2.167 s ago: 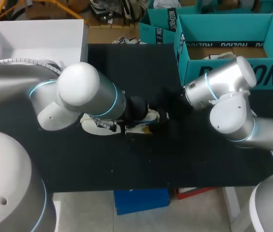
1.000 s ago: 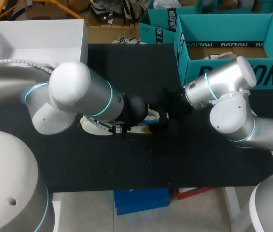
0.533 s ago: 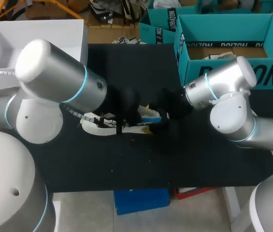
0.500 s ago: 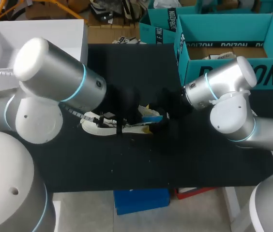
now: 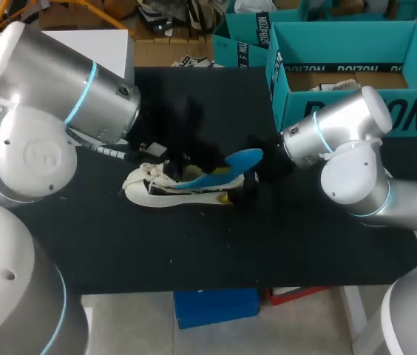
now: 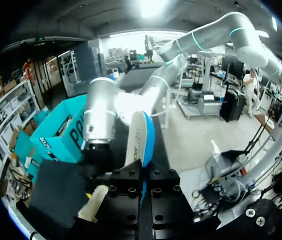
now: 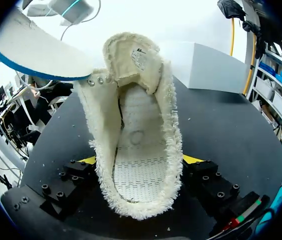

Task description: Take the shoe out of the shoebox, open the shoe tongue, remove and reinsert the insole, then place the shoe into the shoebox

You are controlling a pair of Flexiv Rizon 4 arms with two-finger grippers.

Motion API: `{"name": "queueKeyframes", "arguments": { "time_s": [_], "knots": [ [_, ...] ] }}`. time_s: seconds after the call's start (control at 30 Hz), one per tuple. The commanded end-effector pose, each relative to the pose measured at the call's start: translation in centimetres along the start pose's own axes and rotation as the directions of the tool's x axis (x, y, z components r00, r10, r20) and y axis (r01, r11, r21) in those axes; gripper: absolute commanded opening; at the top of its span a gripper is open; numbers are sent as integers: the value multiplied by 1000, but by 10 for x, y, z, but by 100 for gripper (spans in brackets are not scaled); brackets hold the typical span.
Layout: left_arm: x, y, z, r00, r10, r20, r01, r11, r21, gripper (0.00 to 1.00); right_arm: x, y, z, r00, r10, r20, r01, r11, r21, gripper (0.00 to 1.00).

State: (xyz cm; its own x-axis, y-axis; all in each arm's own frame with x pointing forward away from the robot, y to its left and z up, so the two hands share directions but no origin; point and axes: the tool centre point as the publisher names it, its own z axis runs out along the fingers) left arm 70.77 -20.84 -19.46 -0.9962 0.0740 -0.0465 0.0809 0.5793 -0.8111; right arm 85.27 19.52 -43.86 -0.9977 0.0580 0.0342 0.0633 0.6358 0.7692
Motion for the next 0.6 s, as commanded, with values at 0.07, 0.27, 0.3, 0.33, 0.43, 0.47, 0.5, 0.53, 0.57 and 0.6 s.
{"name": "queueKeyframes", "arguments": {
  "time_s": [0.07,0.27,0.3,0.33,0.43,0.47,0.5,0.53,0.57,0.6],
  "knots": [
    [7,-23,-38,998,11,-54,-6,997,75,0,-2,-3,3,1000,1,1,-1,1000,2,0],
    [12,-45,-53,992,32,-120,-15,989,144,0,-2,-3,3,1000,1,1,-1,1000,2,0],
    [12,-45,-53,992,32,-120,-15,989,144,0,-2,-3,3,1000,1,1,-1,1000,2,0],
    [12,-45,-53,992,32,-120,-15,989,144,0,-2,-3,3,1000,1,1,-1,1000,2,0],
    [12,-45,-53,992,32,-120,-15,989,144,0,-2,-3,3,1000,1,1,-1,1000,2,0],
    [12,-45,-53,992,32,-120,-15,989,144,0,-2,-3,3,1000,1,1,-1,1000,2,0],
    [12,-45,-53,992,32,-120,-15,989,144,0,-2,-3,3,1000,1,1,-1,1000,2,0],
    [12,-45,-53,992,32,-120,-15,989,144,0,-2,-3,3,1000,1,1,-1,1000,2,0],
    [12,-45,-53,992,32,-120,-15,989,144,0,-2,-3,3,1000,1,1,-1,1000,2,0],
    [12,-45,-53,992,32,-120,-15,989,144,0,-2,-3,3,1000,1,1,-1,1000,2,0]
  ]
}}
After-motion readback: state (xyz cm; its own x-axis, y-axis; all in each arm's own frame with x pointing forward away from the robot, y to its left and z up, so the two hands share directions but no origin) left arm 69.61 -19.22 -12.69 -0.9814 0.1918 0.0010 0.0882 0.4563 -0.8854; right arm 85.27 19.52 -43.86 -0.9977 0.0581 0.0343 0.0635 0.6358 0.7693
